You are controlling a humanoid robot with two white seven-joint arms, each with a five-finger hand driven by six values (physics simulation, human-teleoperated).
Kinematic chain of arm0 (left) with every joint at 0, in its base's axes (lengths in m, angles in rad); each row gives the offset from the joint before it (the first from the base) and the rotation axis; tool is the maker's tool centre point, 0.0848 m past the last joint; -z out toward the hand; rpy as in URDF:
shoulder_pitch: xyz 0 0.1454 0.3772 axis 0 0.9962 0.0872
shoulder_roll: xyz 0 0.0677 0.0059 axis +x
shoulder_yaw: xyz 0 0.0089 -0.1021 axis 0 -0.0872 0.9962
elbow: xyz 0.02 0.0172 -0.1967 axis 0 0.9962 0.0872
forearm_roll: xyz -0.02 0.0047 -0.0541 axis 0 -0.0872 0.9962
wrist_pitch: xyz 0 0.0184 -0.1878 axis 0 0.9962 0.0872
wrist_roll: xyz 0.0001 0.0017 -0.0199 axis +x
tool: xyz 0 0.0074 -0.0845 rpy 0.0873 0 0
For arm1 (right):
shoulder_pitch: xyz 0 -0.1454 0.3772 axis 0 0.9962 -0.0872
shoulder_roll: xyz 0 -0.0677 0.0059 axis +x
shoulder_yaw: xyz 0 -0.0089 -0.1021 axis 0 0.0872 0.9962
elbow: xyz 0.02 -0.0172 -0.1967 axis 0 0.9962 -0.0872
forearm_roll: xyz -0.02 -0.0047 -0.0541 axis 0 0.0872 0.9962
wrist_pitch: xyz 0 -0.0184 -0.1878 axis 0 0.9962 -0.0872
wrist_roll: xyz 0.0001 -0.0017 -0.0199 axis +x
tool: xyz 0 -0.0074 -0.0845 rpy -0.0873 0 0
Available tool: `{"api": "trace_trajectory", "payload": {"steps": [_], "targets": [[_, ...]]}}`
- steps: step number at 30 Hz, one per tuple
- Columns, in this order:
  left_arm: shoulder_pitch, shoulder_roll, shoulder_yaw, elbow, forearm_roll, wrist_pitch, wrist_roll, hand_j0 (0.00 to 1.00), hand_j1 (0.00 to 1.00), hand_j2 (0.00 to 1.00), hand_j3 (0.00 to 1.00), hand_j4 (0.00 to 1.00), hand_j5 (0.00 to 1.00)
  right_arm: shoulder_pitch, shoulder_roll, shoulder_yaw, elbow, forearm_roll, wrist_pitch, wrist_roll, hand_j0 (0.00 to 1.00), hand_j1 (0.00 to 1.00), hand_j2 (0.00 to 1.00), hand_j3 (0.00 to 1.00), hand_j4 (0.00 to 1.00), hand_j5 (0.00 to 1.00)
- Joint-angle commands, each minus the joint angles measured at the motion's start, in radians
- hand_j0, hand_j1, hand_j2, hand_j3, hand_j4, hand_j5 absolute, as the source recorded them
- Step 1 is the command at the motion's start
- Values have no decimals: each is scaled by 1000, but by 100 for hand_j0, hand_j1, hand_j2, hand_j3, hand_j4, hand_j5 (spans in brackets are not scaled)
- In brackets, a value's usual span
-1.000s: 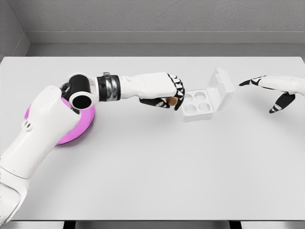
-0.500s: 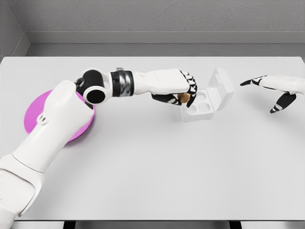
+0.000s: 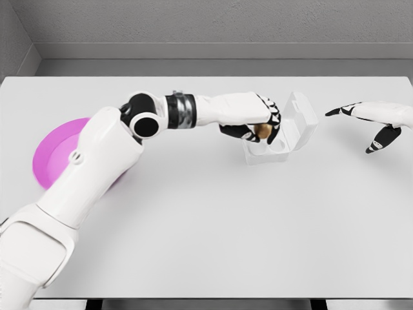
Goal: Pack egg into the box and close the box lid
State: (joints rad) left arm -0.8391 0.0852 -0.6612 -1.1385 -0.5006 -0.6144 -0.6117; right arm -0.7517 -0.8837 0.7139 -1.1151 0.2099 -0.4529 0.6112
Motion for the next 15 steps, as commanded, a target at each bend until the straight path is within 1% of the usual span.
{"api": "trace_trajectory", "payload": {"steps": [1,6,7,11,13,15], "targets": [[0,-16,2,28,11,4,1,34,34,34,34,34,34,0,-1,-1,0,-4,2,0,100,100,100,100,100,100],[0,-18,3,68,69,4,1,34,34,34,34,34,34,0,0,-1,0,-4,2,0,100,100,100,100,100,100],[-12,-16,3,69,86,4,1,34,34,34,34,34,34,0,0,-1,0,-4,2,0,100,100,100,100,100,100],[-26,-21,2,132,129,4,3,34,34,34,34,34,34,0,0,-1,-2,-4,2,0,100,100,100,100,100,100],[-34,-27,2,144,131,4,3,34,34,34,34,34,34,0,0,-1,-2,-4,2,0,100,100,100,100,100,100],[-40,-32,0,184,162,4,3,34,34,34,34,34,34,0,2,-1,-2,-4,2,0,100,100,100,100,100,100]]}}
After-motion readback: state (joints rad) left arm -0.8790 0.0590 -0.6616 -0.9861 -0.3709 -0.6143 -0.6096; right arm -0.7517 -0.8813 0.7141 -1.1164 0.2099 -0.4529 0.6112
